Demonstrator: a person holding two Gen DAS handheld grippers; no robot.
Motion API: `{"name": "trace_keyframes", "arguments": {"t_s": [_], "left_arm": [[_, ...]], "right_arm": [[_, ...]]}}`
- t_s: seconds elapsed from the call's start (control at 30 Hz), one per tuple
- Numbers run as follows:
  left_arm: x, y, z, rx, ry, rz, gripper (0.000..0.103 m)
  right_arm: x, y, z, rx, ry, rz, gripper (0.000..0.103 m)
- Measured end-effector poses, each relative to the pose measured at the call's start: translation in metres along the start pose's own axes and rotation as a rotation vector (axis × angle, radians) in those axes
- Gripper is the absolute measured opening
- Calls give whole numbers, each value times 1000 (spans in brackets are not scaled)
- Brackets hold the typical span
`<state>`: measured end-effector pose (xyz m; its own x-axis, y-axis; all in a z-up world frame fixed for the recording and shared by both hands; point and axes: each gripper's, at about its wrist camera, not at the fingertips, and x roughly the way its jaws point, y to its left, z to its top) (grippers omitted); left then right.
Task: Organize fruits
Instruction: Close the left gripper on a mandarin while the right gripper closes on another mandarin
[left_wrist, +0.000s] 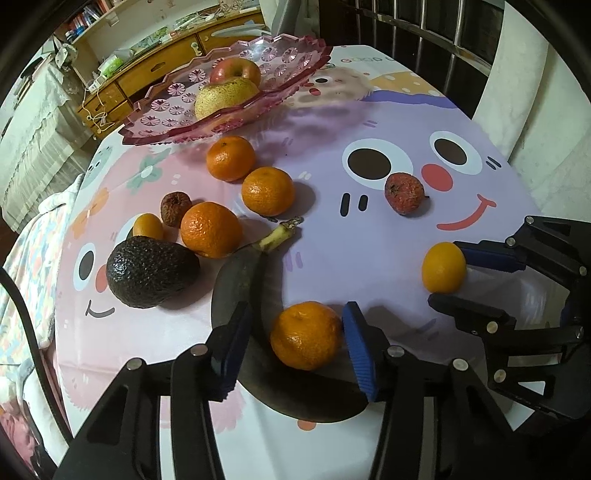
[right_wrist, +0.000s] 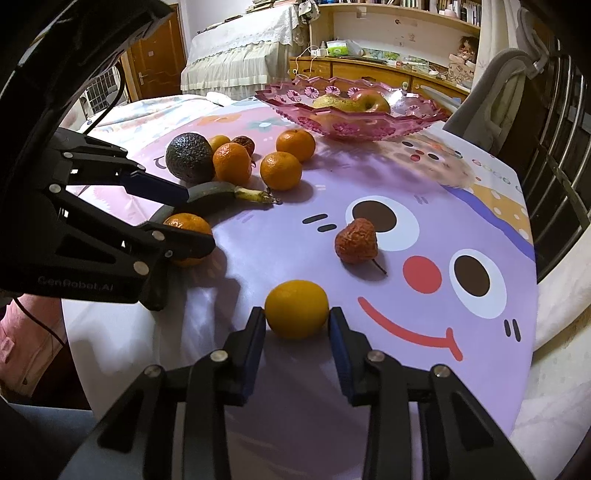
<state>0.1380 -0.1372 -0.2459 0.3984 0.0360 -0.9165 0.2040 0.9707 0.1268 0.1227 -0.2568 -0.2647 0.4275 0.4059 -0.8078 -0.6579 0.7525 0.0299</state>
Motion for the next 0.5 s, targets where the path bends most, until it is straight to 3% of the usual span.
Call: {"name": "trace_keyframes", "arguments": {"t_s": [0.1,0.5], "left_arm": [[0,-4,-2,1,6,-18,39],[-3,-9,-1,-23,-7,17,36]], "right_arm": [[-1,0,0,0,0,0,35],[-9,-3,-2,3,-5,7,35]]}}
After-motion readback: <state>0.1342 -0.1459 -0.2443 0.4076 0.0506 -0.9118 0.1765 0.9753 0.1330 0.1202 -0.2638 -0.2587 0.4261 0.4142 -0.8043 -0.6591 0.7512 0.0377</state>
